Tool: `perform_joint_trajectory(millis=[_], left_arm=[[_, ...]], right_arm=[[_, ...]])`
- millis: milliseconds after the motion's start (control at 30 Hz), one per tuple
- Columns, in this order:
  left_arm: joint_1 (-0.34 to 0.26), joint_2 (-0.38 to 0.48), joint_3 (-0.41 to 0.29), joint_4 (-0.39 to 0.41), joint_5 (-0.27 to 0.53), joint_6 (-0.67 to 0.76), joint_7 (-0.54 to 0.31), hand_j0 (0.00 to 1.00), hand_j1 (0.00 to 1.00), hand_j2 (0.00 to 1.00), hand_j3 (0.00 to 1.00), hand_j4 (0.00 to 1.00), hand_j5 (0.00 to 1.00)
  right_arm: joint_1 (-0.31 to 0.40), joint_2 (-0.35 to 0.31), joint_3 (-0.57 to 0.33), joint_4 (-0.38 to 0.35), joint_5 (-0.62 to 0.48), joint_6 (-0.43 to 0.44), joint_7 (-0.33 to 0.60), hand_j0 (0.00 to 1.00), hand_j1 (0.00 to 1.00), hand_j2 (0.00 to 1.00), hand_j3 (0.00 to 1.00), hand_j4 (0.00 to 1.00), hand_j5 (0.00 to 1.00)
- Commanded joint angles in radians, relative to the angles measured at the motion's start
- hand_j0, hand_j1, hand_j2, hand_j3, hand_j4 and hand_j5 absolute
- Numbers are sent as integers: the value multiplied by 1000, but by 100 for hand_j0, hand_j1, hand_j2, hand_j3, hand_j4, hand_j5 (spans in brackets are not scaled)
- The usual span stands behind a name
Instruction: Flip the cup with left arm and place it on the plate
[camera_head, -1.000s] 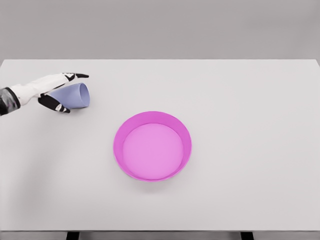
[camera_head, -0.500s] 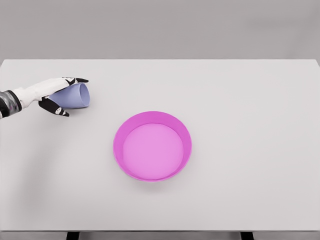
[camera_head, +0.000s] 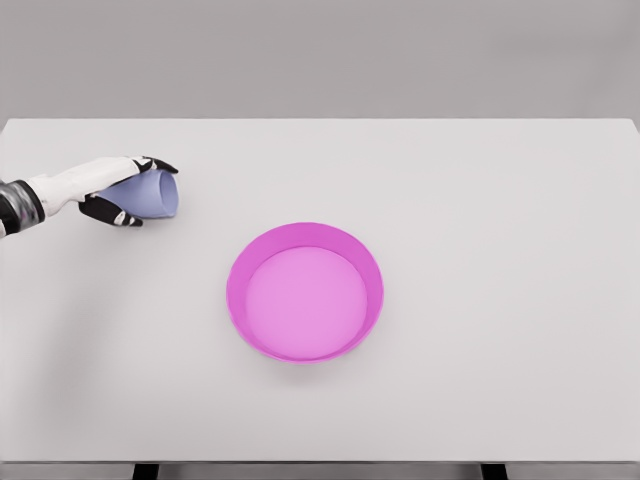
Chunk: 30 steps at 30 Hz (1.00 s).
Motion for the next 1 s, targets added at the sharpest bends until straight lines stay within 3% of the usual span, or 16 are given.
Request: perform_joint_trajectory(millis=[0, 133, 500, 567, 967], left_arm=[[0, 1, 0, -1, 0, 2, 0, 78, 78, 78, 78, 78, 78], [-2, 1, 2, -1, -5, 2, 0, 70, 70, 70, 70, 70, 70], [-5, 10, 11, -47, 15, 2, 0, 68, 68, 68, 68, 68, 68], [-2, 12, 11, -45, 78, 2, -1, 68, 68, 68, 68, 68, 68], [3, 2, 5, -42, 233, 2, -1, 68, 68, 68, 68, 68, 68]], right_arm=[[0, 0, 0, 0, 0, 0, 0, 100, 100, 100, 100, 100, 100], [0, 0, 0, 0, 0, 0, 0, 100, 100, 100, 100, 100, 100], [0, 0, 0, 0, 0, 0, 0, 100, 100, 100, 100, 100, 100], [0, 0, 0, 0, 0, 0, 0, 100, 100, 100, 100, 100, 100], [0, 0, 0, 0, 0, 0, 0, 100, 100, 100, 100, 100, 100]])
